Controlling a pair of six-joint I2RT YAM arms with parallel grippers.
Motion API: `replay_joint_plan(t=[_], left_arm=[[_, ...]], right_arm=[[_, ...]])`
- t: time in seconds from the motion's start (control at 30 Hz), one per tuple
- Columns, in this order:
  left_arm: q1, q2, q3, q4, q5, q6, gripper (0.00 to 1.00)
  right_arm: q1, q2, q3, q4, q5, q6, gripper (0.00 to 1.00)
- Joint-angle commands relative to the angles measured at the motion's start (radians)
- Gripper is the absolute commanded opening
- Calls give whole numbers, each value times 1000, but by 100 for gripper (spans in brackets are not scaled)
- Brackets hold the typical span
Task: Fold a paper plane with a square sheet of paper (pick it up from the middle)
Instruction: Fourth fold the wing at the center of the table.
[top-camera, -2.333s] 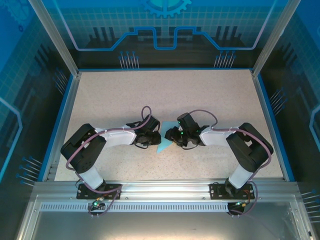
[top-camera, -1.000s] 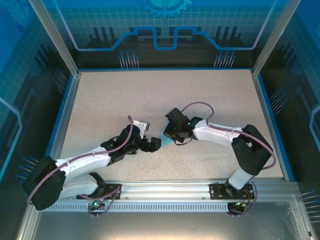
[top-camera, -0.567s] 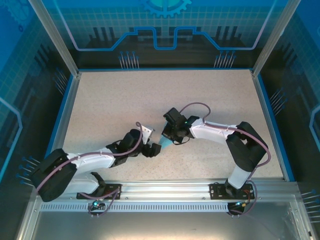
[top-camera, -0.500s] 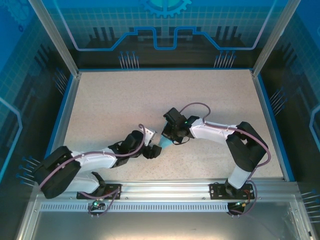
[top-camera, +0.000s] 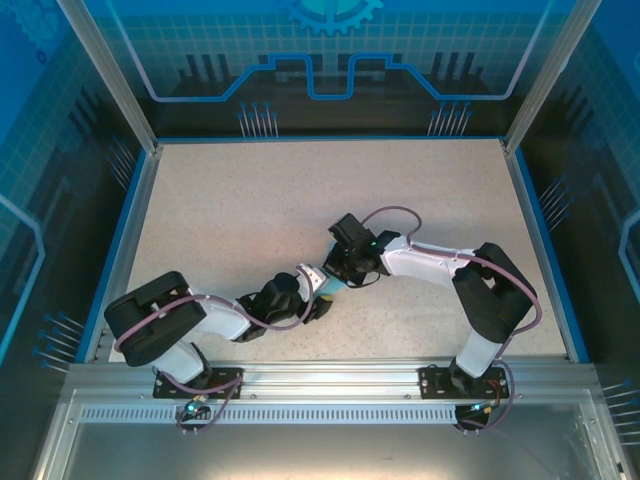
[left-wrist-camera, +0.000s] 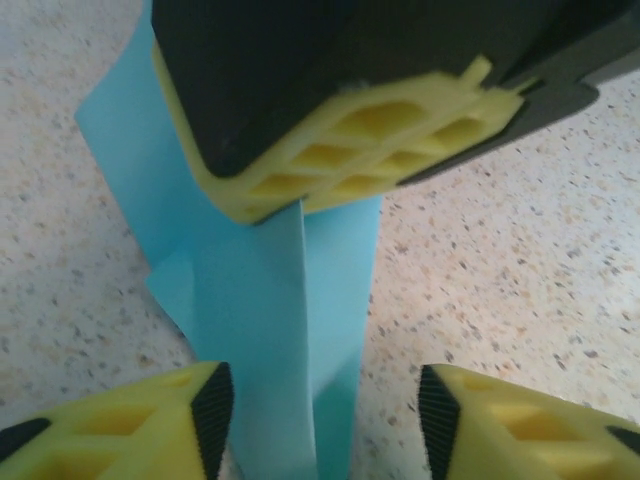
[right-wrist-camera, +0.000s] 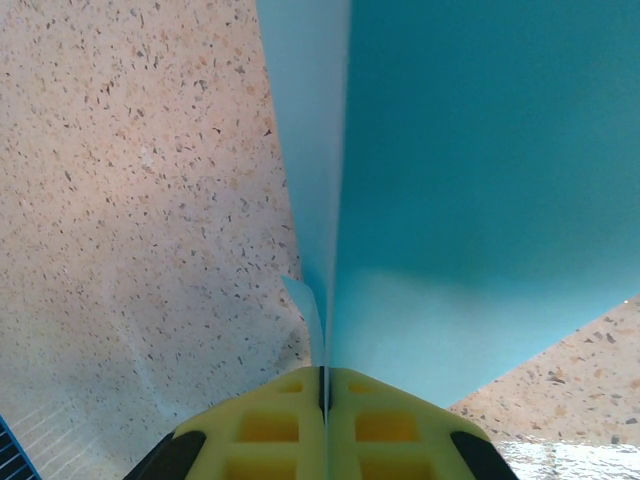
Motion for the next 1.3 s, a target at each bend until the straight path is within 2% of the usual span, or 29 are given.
replay_joint_plan(t=[0.0,0.23,0.4,0.53,0.63,0.7,1.0,1.27], left_arm=[[-7,32,3,109,-64,27,48],[-8,68,8,139,-83,18,37],[-8,67,13,127,-64,-1,22],[-8,65,15,111,-53,-44,16],[-8,57,16,94,-52,-100,15],[-8,52,17,85,-45,-143,14],[-9,37,26,40,-21,-330,11],[-7,26,69,-65,23,-433,9]], right_arm=[[-10,11,-17,2,-29,19,0],[-22,6,-24,6,-50,20,2],[-47,-41,-51,14,-39,-10,25],[-85,-114,-93,45,-32,-101,48],[-123,-158,-137,102,-64,-203,58],[-145,-187,-178,152,-91,-272,60],[-218,-260,-326,323,-199,-455,59],[-222,-171,-314,377,-304,-527,42]])
